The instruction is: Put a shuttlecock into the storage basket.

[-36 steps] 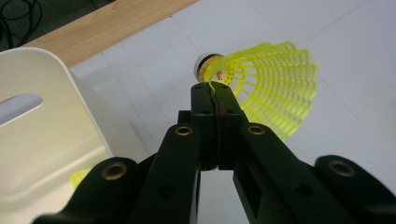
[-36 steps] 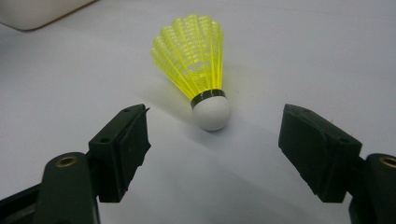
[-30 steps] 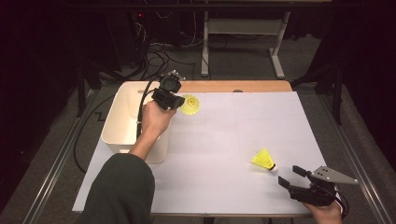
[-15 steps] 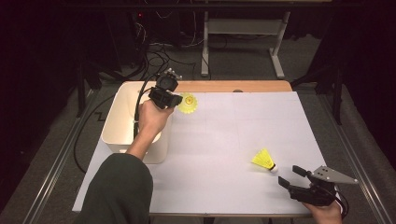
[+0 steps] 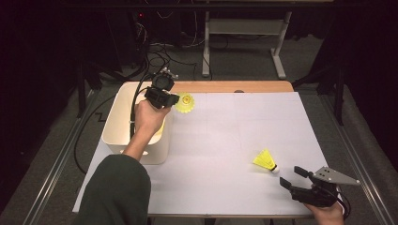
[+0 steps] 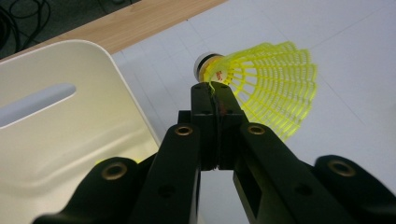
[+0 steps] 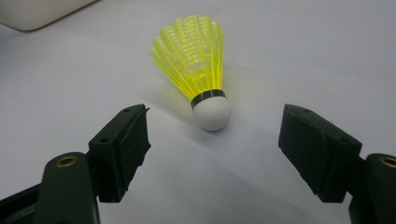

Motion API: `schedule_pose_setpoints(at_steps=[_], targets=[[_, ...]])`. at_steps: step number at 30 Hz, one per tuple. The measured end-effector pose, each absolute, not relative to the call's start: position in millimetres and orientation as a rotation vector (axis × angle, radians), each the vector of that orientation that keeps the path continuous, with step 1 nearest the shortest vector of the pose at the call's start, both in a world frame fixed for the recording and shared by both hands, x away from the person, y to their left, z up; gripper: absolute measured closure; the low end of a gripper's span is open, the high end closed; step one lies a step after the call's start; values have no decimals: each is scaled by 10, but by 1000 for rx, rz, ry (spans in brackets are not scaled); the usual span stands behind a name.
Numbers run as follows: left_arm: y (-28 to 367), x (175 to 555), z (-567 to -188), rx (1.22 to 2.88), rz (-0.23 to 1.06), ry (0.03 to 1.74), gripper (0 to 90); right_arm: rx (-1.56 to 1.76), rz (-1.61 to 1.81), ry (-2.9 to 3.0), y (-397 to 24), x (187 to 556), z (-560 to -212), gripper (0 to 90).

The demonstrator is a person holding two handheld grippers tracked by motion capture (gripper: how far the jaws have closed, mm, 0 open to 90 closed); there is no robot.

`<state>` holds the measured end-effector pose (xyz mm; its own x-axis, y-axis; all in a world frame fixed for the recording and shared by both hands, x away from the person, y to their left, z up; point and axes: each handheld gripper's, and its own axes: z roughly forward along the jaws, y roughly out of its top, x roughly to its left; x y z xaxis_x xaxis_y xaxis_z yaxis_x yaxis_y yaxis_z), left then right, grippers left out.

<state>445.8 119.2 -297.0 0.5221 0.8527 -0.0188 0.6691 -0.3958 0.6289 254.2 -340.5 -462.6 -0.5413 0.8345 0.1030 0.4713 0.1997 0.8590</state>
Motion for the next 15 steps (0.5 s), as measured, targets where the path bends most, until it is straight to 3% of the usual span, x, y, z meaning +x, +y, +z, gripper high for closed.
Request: schedule_pose_setpoints(at_steps=[15], targets=[[1330, 4420, -2924, 2156, 422, 1247, 896, 1222, 1282, 2096, -3400, 2541, -4626, 248]])
